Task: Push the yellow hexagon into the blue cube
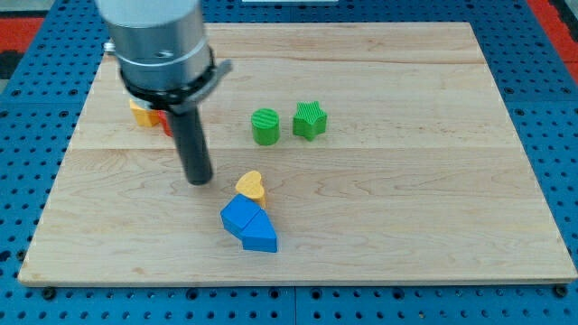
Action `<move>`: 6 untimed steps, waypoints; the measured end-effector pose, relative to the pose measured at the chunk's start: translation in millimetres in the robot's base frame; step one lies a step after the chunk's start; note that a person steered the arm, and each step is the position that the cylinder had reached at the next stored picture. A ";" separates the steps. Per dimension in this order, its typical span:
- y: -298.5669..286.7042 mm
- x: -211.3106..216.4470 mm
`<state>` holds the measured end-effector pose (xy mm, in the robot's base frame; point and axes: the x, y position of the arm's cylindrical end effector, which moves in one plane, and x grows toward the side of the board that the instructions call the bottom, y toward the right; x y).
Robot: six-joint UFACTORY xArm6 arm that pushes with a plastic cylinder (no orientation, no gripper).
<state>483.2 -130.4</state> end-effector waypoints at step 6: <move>-79.2 -138.5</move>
<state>344.7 -209.6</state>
